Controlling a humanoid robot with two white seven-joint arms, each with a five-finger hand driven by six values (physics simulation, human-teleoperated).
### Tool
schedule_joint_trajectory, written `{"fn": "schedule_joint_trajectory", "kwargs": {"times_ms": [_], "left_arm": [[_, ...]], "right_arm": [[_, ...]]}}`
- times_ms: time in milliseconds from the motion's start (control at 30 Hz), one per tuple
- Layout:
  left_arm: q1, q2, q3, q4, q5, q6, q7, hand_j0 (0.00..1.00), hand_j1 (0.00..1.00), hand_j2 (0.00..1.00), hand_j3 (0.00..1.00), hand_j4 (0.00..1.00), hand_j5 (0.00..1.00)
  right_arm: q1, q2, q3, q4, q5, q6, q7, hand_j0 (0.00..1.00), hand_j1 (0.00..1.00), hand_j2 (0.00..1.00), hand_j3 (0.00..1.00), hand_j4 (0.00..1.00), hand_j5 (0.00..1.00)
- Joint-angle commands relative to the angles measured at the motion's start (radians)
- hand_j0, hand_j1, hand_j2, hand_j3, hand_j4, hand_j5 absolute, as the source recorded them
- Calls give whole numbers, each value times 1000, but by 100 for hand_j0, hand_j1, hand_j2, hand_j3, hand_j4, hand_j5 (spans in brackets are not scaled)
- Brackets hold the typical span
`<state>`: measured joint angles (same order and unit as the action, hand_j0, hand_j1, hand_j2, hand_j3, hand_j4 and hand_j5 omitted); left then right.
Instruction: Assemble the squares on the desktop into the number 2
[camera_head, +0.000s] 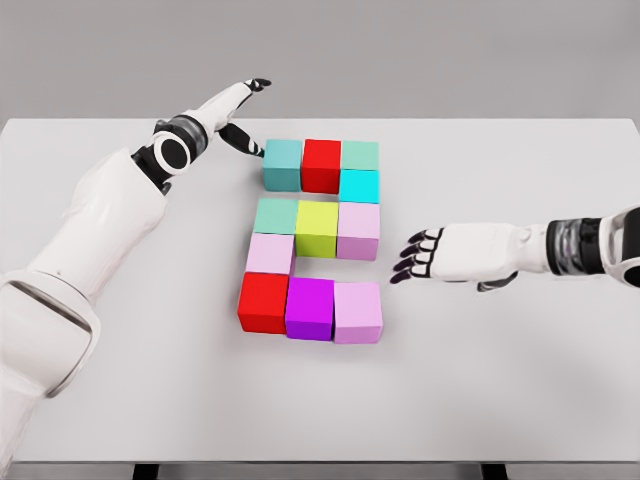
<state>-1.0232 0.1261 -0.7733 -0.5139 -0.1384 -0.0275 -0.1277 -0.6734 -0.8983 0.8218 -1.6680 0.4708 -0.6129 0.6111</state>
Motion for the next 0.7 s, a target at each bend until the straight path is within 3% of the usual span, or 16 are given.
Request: {"fn": "schedule_joint_trajectory", "kwargs": {"times_ms": [0,67,167,367,667], "left_arm": [[0,0,2,-2,0,0,0,100,100,100,100,100,100],[0,0,2,-2,0,0,0,100,100,100,100,100,100],[0,-3,0,-5,-1,0,0,100,100,100,100,100,100],[-2,-8,0,-6,-1,0,0,100,100,100,100,100,100],[-8,29,2,-20,2,-5,0,100,100,100,100,100,100]], "right_arm": [[-2,-42,5,1,-11,2,0,100,100,100,100,100,100],[0,-66,74,-61,-8,2,0,100,100,100,100,100,100],[3,-80,92,-88,-6,2,0,100,100,100,100,100,100],[3,-108,94,-90,-29,2,0,100,100,100,100,100,100],[3,-68,125,-90,-31,2,0,100,100,100,100,100,100]]}}
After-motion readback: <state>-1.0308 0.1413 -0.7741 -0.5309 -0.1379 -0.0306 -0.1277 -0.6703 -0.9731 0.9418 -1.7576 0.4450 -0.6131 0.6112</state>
